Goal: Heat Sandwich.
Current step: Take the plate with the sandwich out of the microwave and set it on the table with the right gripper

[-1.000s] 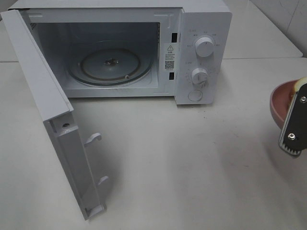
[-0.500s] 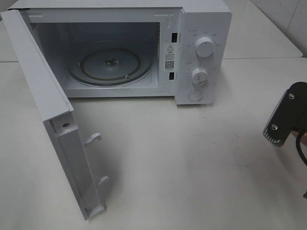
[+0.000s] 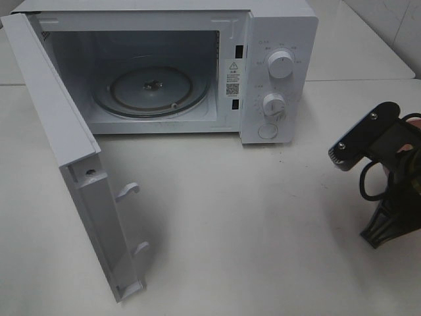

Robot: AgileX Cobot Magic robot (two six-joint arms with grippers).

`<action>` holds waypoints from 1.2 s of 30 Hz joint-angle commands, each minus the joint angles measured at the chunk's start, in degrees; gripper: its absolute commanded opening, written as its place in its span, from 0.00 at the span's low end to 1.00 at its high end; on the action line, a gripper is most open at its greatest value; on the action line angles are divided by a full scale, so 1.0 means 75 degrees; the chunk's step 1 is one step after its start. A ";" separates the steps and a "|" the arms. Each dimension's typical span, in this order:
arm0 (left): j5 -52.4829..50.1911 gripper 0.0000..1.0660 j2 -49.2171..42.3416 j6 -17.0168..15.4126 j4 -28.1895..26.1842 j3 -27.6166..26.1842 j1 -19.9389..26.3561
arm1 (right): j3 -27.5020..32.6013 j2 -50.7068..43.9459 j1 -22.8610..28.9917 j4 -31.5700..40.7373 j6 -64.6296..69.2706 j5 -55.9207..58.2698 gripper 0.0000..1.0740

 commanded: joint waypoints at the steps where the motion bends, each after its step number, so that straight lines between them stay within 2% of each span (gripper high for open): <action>1: -0.0122 0.95 -0.0206 -0.0061 -0.0046 0.0023 -0.0038 | -0.0306 0.0451 -0.0283 -0.0474 0.0825 0.0084 0.00; 10: -0.0122 0.95 -0.0206 -0.0061 -0.0046 0.0023 -0.0038 | -0.0634 0.1146 -0.1131 -0.0596 0.0917 -0.0015 0.00; 19: -0.0122 0.95 -0.0206 -0.0061 -0.0046 0.0023 -0.0038 | -0.0634 0.1490 -0.1910 -0.0924 0.1436 -0.0688 0.00; 30: -0.0122 0.95 -0.0206 -0.0061 -0.0046 0.0023 -0.0038 | -0.0634 0.2338 -0.2422 -0.1841 0.2582 -0.1337 0.01; 36: -0.0122 0.95 -0.0206 -0.0061 -0.0046 0.0023 -0.0038 | -0.0634 0.2834 -0.2429 -0.2513 0.3254 -0.1520 0.01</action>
